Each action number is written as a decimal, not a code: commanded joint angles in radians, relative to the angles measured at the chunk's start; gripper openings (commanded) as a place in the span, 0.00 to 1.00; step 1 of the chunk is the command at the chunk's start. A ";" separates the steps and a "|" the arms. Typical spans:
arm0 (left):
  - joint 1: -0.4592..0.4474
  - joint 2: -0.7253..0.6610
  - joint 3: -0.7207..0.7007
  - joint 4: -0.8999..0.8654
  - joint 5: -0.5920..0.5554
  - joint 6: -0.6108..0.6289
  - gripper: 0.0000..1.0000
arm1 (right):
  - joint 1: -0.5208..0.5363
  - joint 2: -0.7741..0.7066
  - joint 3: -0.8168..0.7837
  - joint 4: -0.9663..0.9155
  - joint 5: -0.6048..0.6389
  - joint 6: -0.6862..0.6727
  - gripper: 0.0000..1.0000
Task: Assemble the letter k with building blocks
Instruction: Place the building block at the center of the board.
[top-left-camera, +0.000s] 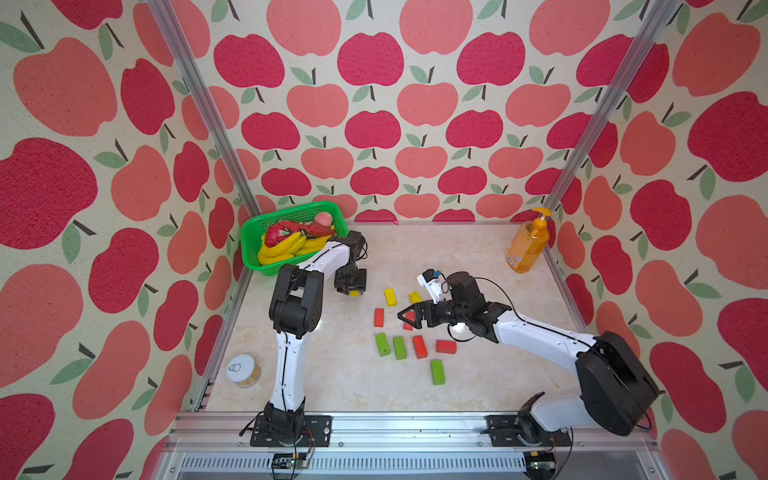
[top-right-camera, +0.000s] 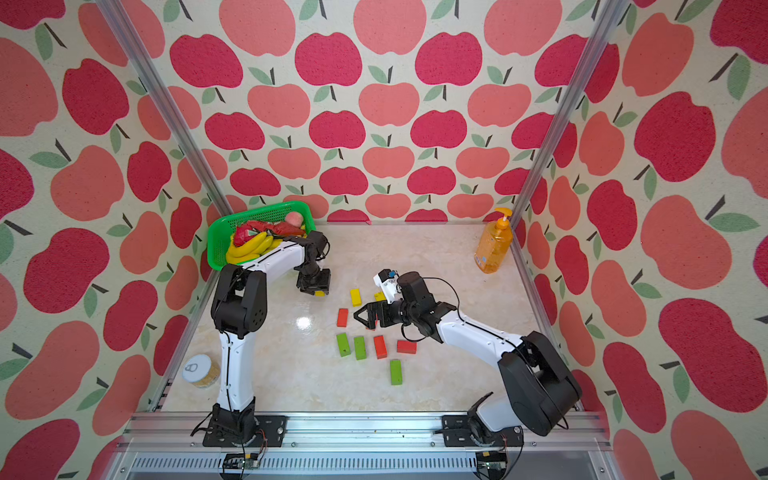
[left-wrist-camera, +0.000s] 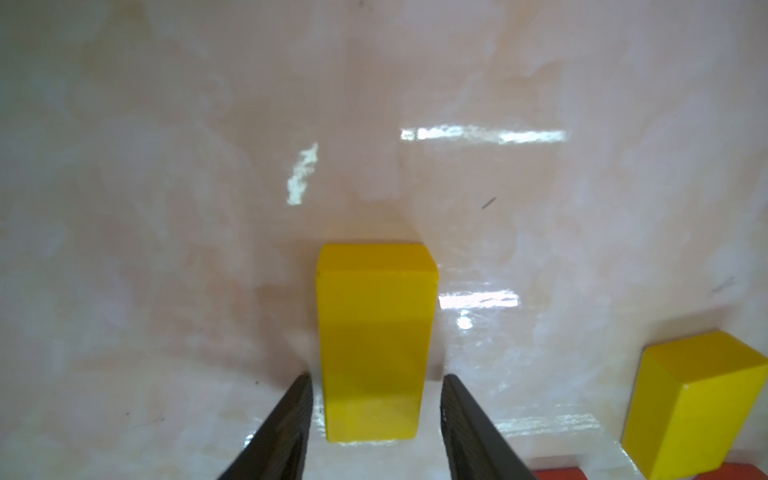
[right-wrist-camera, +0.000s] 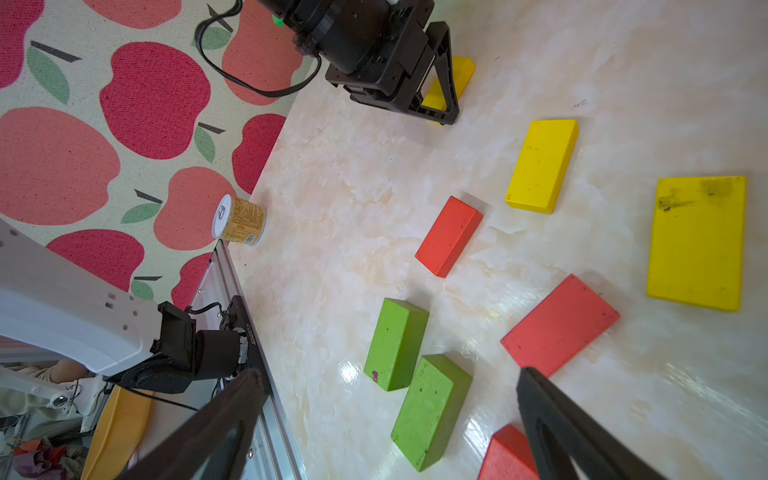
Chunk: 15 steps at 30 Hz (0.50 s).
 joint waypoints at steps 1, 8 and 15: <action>-0.012 -0.039 0.026 -0.029 -0.043 0.022 0.62 | 0.008 0.004 0.018 -0.014 -0.015 -0.006 0.99; -0.057 -0.164 -0.038 0.053 -0.116 0.064 0.98 | 0.008 0.001 0.029 -0.017 -0.006 -0.016 0.99; -0.139 -0.312 -0.101 0.117 -0.140 0.088 0.98 | 0.023 -0.011 0.025 -0.008 0.006 -0.014 0.99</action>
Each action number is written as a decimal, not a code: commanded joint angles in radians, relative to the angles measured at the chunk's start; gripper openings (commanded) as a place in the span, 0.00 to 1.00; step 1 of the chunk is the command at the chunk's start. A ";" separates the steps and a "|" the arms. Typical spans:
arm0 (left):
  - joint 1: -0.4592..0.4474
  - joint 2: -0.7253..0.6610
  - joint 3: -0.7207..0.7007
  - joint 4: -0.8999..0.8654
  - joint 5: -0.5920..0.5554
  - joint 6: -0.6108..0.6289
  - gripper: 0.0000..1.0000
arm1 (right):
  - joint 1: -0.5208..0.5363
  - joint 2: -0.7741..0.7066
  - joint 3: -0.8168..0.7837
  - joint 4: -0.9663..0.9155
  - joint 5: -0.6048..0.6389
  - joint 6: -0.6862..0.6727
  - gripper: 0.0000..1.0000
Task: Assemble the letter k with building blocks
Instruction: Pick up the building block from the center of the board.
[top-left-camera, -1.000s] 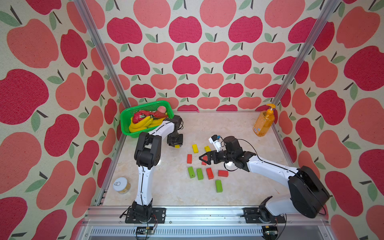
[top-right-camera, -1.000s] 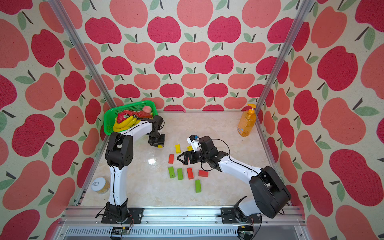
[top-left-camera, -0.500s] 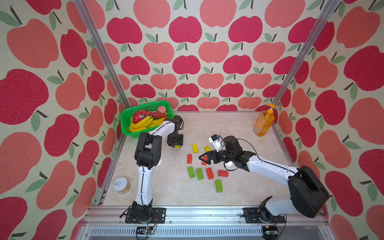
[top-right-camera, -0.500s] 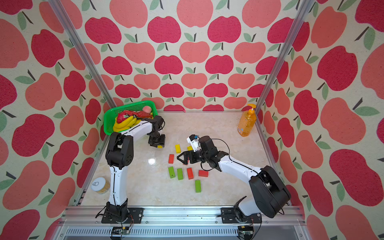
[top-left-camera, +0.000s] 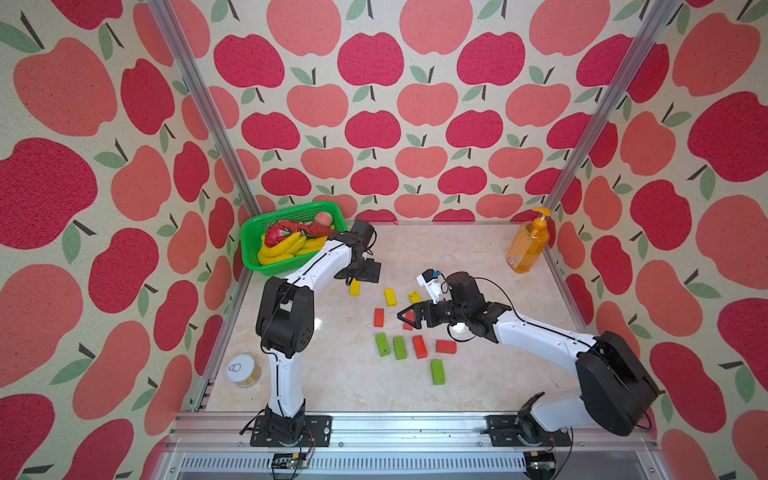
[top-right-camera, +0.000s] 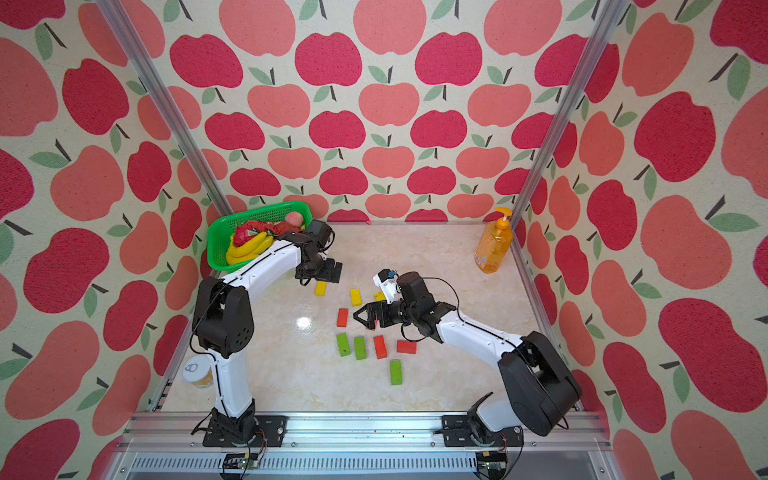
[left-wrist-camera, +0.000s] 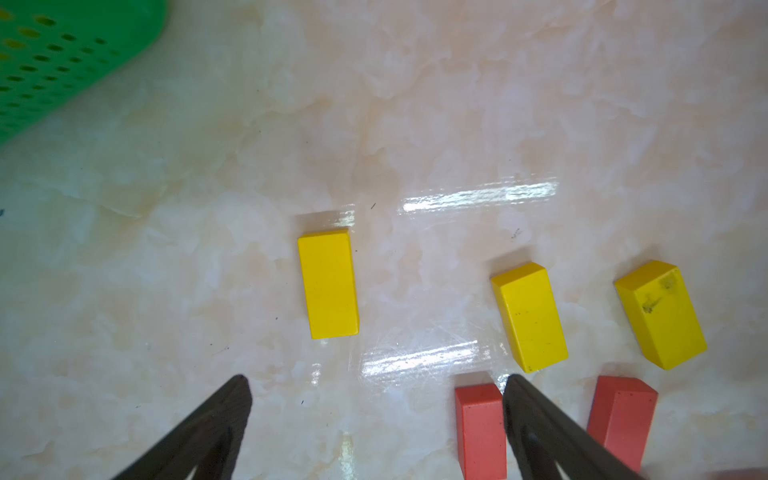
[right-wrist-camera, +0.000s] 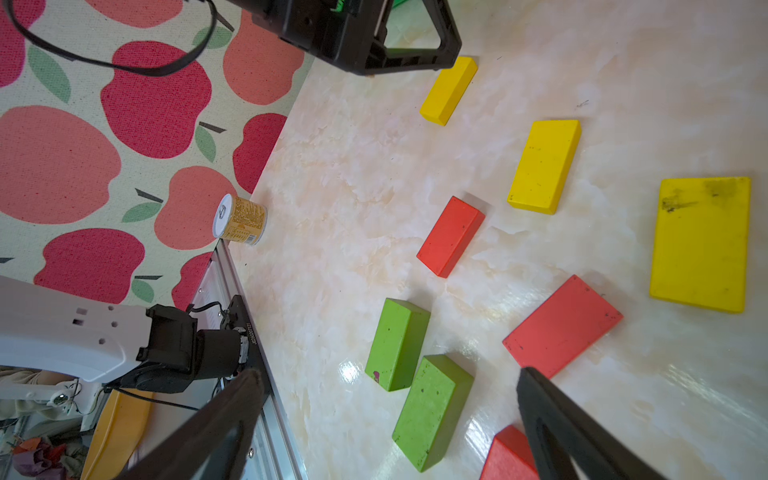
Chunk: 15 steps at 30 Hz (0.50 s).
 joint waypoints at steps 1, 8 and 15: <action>-0.050 -0.081 -0.059 0.057 -0.037 0.028 0.98 | 0.020 -0.012 0.020 -0.008 0.009 -0.013 0.99; -0.083 -0.184 -0.177 0.140 0.066 -0.125 0.98 | 0.030 -0.062 -0.019 0.007 0.062 -0.017 0.99; -0.104 -0.133 -0.214 0.147 0.145 -0.265 0.96 | 0.030 -0.117 -0.066 0.003 0.092 -0.039 0.99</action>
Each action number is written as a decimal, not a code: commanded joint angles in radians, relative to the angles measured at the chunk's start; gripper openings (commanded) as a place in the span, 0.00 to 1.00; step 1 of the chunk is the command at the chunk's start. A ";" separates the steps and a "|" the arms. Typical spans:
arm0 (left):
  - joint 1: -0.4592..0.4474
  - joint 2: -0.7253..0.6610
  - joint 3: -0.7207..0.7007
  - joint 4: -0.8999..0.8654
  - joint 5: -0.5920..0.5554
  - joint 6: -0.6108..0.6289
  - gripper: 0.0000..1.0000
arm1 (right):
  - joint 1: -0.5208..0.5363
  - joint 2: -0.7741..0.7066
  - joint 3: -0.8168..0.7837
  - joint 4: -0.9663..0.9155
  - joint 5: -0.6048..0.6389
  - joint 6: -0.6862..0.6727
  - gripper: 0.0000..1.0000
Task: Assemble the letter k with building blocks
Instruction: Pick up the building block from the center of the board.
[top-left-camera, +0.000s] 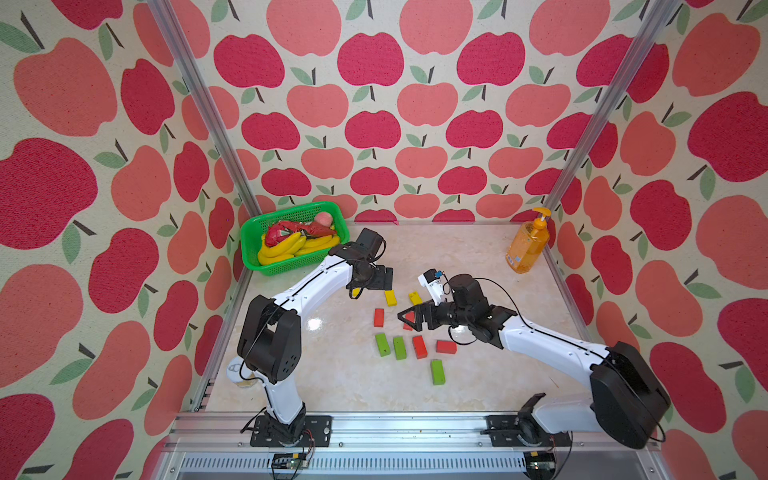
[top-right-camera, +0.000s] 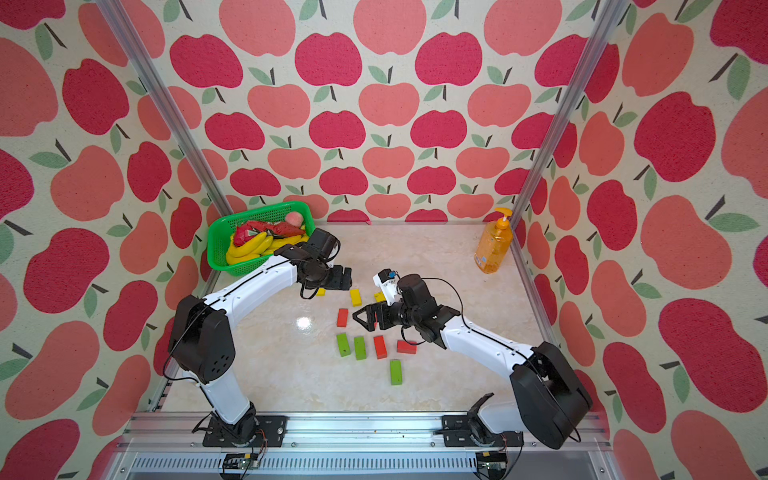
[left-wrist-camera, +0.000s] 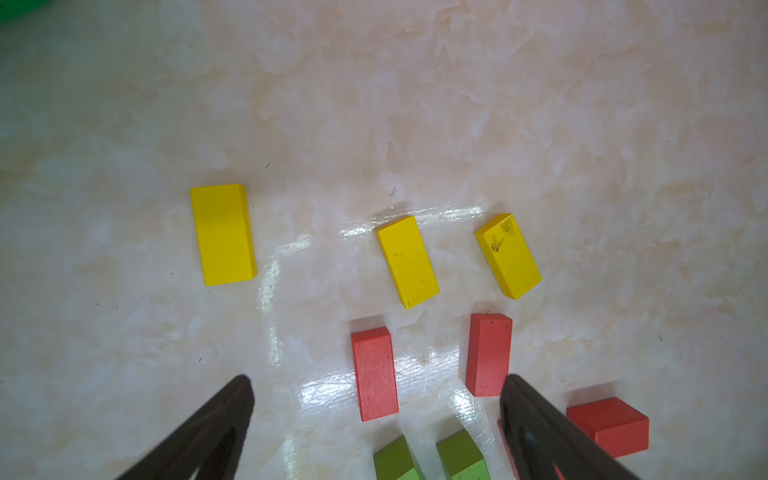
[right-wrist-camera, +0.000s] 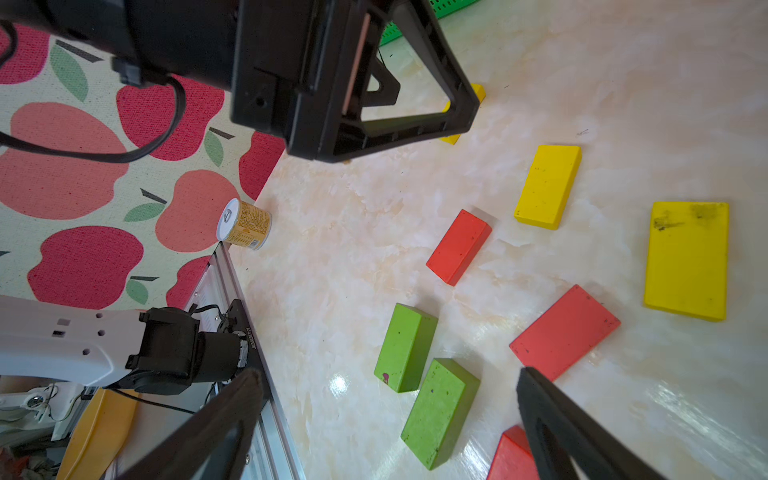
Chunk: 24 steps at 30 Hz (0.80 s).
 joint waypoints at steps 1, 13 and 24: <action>-0.021 0.031 -0.014 0.020 0.035 -0.093 0.95 | 0.005 -0.034 -0.045 0.002 0.029 -0.032 0.99; -0.077 0.174 0.067 -0.045 -0.017 -0.238 0.95 | -0.039 -0.082 -0.053 -0.135 -0.054 -0.134 0.99; -0.078 0.262 0.130 -0.078 -0.002 -0.280 0.91 | -0.133 -0.179 -0.157 -0.104 -0.051 -0.059 0.99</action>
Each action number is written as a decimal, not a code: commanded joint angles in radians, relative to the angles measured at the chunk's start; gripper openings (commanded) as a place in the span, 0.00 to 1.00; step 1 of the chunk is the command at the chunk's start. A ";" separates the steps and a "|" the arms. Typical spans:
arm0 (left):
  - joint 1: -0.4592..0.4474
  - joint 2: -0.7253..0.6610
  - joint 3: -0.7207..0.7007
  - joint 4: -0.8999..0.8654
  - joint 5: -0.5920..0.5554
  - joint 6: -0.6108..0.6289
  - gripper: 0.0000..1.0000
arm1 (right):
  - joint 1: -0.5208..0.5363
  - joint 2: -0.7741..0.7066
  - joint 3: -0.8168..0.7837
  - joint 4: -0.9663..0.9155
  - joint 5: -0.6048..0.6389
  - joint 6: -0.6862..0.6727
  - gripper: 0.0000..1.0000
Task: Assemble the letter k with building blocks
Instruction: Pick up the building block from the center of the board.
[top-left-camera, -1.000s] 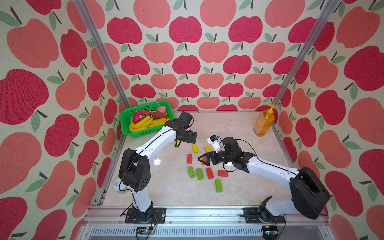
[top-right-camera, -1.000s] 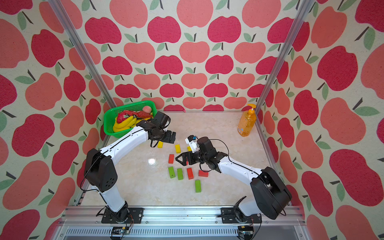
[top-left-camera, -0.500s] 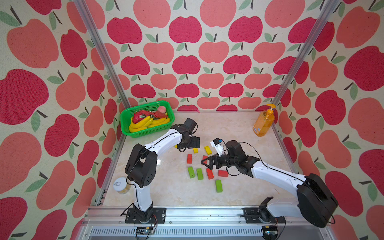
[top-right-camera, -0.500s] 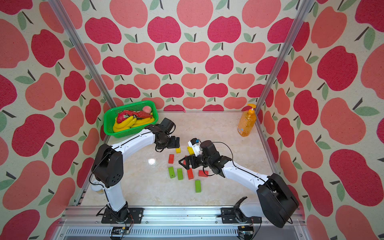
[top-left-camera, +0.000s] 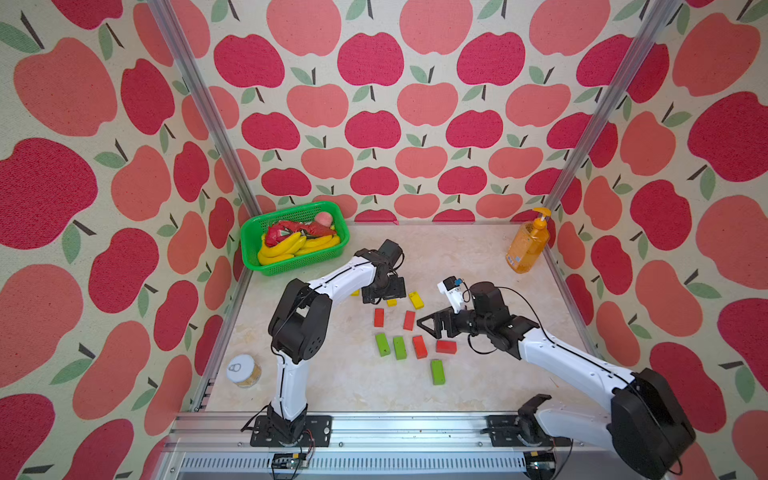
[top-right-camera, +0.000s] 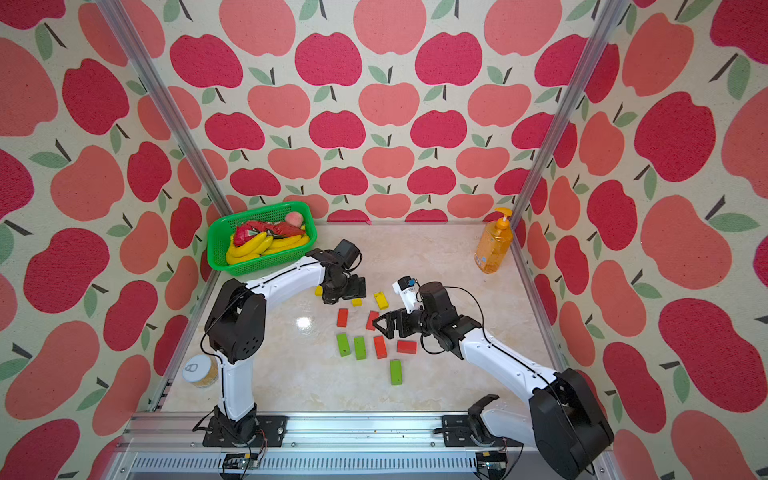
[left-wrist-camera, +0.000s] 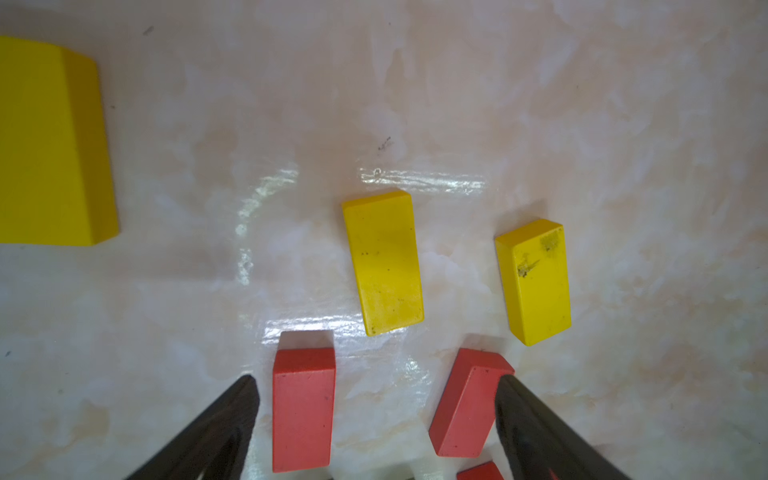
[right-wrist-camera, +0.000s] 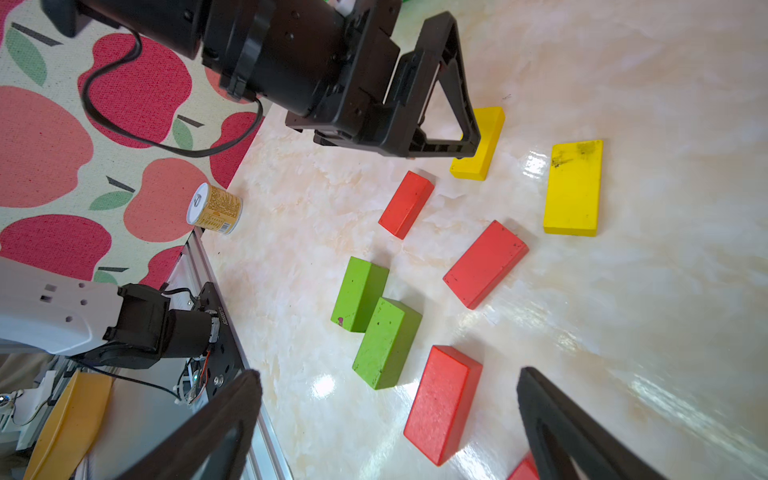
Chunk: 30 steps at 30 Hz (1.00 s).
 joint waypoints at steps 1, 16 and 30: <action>-0.002 0.043 0.031 -0.047 -0.007 -0.027 0.91 | -0.012 -0.024 -0.024 -0.012 -0.002 0.026 0.99; -0.022 0.127 0.090 -0.070 -0.026 -0.066 0.85 | -0.020 -0.017 -0.042 0.006 -0.007 0.029 0.99; -0.027 0.232 0.226 -0.167 -0.102 -0.086 0.70 | -0.021 -0.036 -0.061 0.001 0.005 0.029 0.99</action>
